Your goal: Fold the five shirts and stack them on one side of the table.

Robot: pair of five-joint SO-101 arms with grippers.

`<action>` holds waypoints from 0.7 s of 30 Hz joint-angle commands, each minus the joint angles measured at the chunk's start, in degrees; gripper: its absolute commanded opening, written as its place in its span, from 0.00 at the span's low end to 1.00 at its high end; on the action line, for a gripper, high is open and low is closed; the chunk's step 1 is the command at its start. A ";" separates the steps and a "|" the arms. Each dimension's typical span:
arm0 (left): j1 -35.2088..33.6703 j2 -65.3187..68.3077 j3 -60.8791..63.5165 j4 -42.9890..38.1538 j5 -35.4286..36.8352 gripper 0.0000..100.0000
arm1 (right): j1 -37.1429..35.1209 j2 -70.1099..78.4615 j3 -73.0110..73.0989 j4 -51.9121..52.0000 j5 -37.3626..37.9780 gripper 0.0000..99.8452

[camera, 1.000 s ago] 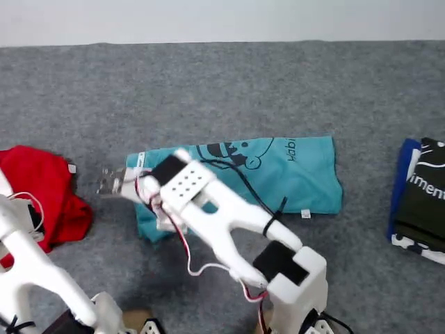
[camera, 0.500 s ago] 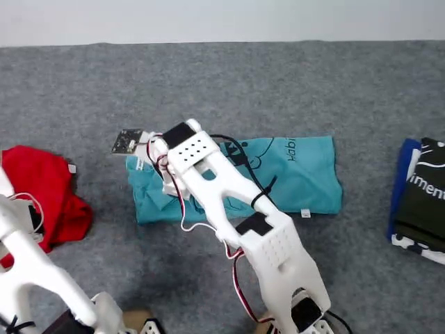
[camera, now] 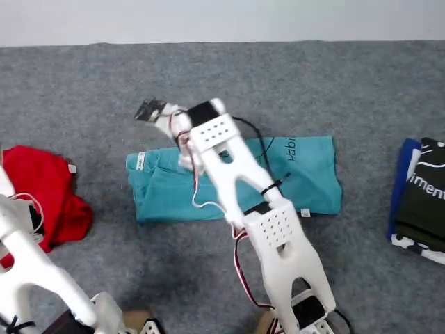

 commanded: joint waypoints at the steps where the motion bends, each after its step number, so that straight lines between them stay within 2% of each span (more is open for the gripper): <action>1: -0.53 -2.02 -0.22 -0.62 -0.53 0.05 | 0.48 -0.75 -6.95 5.49 -0.44 0.13; 4: -0.35 -2.02 -0.22 -0.53 -0.53 0.05 | -1.27 -0.75 -11.25 10.59 -0.53 0.13; 7: -0.44 -2.02 -0.22 -0.35 -0.53 0.05 | -1.10 -2.68 -11.43 10.51 -2.99 0.09; 12: -0.18 -2.02 -0.40 2.29 -0.53 0.05 | 0.92 -9.27 -4.13 10.51 -4.13 0.01; 16: -0.18 -2.02 -0.57 4.31 -0.62 0.05 | 5.41 -16.48 8.97 10.42 -6.42 0.01; 21: -0.18 -2.11 -0.57 8.09 -2.99 0.05 | 16.13 -24.04 21.54 10.33 -8.09 0.01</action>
